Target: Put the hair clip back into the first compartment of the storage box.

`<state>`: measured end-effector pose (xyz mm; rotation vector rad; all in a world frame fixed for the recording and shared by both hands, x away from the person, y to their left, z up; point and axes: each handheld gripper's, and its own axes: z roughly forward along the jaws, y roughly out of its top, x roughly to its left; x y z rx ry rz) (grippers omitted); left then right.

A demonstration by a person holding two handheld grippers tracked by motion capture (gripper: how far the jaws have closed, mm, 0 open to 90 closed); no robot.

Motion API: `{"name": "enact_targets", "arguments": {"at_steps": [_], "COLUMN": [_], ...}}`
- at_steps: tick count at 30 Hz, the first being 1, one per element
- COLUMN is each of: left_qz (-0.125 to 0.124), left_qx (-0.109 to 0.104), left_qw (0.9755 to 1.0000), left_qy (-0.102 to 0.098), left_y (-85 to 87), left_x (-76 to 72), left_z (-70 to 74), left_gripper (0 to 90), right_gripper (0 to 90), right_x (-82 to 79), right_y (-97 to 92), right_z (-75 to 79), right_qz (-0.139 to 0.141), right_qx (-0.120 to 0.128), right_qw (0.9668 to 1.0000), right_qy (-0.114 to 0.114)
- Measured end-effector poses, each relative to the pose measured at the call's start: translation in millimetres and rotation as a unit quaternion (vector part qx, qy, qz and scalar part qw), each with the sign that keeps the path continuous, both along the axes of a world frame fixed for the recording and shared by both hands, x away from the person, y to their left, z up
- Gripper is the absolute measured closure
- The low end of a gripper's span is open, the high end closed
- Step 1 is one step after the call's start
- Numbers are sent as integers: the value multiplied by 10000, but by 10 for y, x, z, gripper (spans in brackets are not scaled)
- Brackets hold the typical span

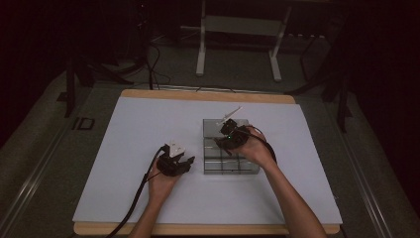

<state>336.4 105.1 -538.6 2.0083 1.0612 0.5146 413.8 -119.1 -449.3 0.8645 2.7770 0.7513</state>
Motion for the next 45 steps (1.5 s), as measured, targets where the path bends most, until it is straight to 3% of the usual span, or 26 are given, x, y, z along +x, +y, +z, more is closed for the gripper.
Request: {"name": "enact_targets", "arguments": {"at_steps": [20,24,45], "left_qz": [3,6,10], "left_qx": [-9,-24,-10], "left_qw": [10000,10000,10000], "left_qy": [5,8,0], "left_y": [2,3,2], "left_x": [-1,-1,-1], "left_z": [1,1,0], "left_gripper": [517,517,517], "right_gripper": [801,734,650], "right_x": [79,112,108], "right_y": [225,250,-66], "right_z": [-173,-202,-16], "right_qz": [-28,-151,-420], "right_qx": [-188,-188,93], "right_qw": [9994,9992,9990], "right_qy": [284,308,-75]}}
